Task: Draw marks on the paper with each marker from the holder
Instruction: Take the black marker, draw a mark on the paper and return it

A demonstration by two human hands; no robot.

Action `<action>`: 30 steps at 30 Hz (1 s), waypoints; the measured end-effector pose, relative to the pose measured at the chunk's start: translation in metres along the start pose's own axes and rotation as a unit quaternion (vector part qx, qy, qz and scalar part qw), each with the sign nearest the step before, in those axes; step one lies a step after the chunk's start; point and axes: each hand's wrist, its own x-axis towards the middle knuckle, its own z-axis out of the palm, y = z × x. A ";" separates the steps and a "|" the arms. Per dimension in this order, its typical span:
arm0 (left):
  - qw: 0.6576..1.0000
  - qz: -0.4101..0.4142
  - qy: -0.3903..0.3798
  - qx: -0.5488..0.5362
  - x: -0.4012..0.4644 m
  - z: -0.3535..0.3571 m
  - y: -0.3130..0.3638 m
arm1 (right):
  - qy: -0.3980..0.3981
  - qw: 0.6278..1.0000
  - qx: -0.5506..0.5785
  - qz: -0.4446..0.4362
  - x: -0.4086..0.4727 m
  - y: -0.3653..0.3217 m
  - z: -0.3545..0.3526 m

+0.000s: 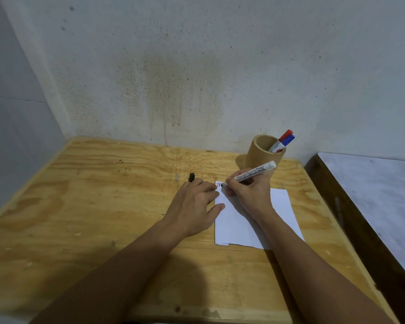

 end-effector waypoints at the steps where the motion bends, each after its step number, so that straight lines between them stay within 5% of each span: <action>1: 1.000 0.000 0.001 0.000 0.000 0.000 0.000 | 0.001 1.000 -0.004 0.000 0.000 0.001 0.000; 13: 1.000 0.004 0.010 -0.005 -0.001 0.000 0.001 | 0.007 1.000 -0.005 0.007 -0.003 0.000 0.000; 19: 0.999 -0.003 0.023 -0.028 0.001 -0.004 0.002 | 0.075 0.995 0.071 -0.016 -0.006 -0.007 -0.010; 23: 0.984 -0.104 0.123 -0.072 0.010 -0.013 -0.006 | 0.084 0.988 0.125 -0.023 -0.006 -0.024 -0.023; 30: 0.946 -0.268 0.042 -0.177 0.028 -0.027 -0.022 | 0.016 0.977 0.205 0.050 -0.006 -0.047 -0.031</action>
